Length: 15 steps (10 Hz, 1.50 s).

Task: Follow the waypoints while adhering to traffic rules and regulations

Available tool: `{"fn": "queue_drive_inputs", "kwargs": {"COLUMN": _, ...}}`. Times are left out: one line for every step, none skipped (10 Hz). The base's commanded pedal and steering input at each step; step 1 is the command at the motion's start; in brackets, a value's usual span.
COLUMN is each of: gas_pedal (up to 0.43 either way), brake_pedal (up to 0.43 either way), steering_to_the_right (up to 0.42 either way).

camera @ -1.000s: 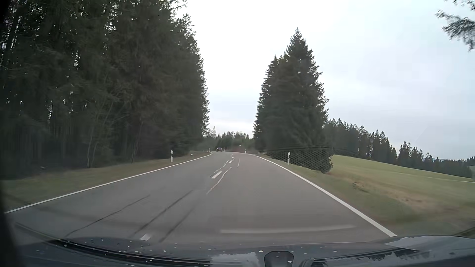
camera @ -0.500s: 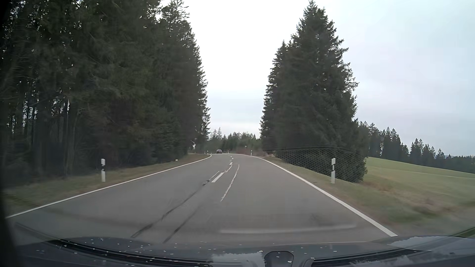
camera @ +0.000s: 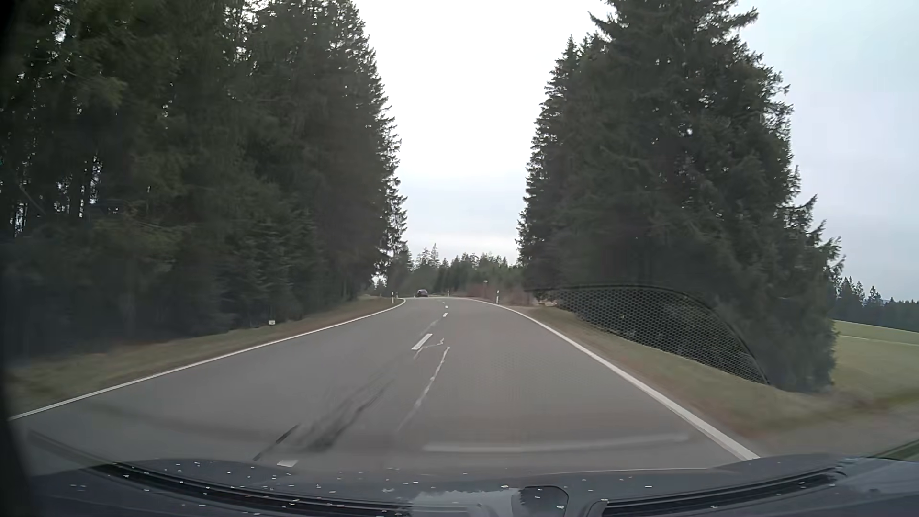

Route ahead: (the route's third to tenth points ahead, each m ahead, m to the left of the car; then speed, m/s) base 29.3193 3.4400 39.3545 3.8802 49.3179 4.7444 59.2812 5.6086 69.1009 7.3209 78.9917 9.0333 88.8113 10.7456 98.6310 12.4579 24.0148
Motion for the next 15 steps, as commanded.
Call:
{"fn": "queue_drive_inputs", "kwargs": {"gas_pedal": 0.13, "brake_pedal": 0.0, "steering_to_the_right": -0.014}}
{"fn": "queue_drive_inputs", "kwargs": {"gas_pedal": 0.13, "brake_pedal": 0.0, "steering_to_the_right": -0.014}}
{"fn": "queue_drive_inputs", "kwargs": {"gas_pedal": 0.13, "brake_pedal": 0.0, "steering_to_the_right": -0.015}}
{"fn": "queue_drive_inputs", "kwargs": {"gas_pedal": 0.13, "brake_pedal": 0.0, "steering_to_the_right": -0.015}}
{"fn": "queue_drive_inputs", "kwargs": {"gas_pedal": 0.13, "brake_pedal": 0.0, "steering_to_the_right": -0.014}}
{"fn": "queue_drive_inputs", "kwargs": {"gas_pedal": 0.13, "brake_pedal": 0.0, "steering_to_the_right": -0.013}}
{"fn": "queue_drive_inputs", "kwargs": {"gas_pedal": 0.13, "brake_pedal": 0.0, "steering_to_the_right": -0.012}}
{"fn": "queue_drive_inputs", "kwargs": {"gas_pedal": 0.13, "brake_pedal": 0.0, "steering_to_the_right": -0.012}}
{"fn": "queue_drive_inputs", "kwargs": {"gas_pedal": 0.13, "brake_pedal": 0.0, "steering_to_the_right": -0.012}}
{"fn": "queue_drive_inputs", "kwargs": {"gas_pedal": 0.118, "brake_pedal": 0.0, "steering_to_the_right": -0.012}}
{"fn": "queue_drive_inputs", "kwargs": {"gas_pedal": 0.118, "brake_pedal": 0.0, "steering_to_the_right": -0.012}}
{"fn": "queue_drive_inputs", "kwargs": {"gas_pedal": 0.118, "brake_pedal": 0.0, "steering_to_the_right": -0.012}}
{"fn": "queue_drive_inputs", "kwargs": {"gas_pedal": 0.118, "brake_pedal": 0.0, "steering_to_the_right": -0.012}}
{"fn": "queue_drive_inputs", "kwargs": {"gas_pedal": 0.118, "brake_pedal": 0.0, "steering_to_the_right": -0.013}}
{"fn": "queue_drive_inputs", "kwargs": {"gas_pedal": 0.118, "brake_pedal": 0.0, "steering_to_the_right": -0.014}}
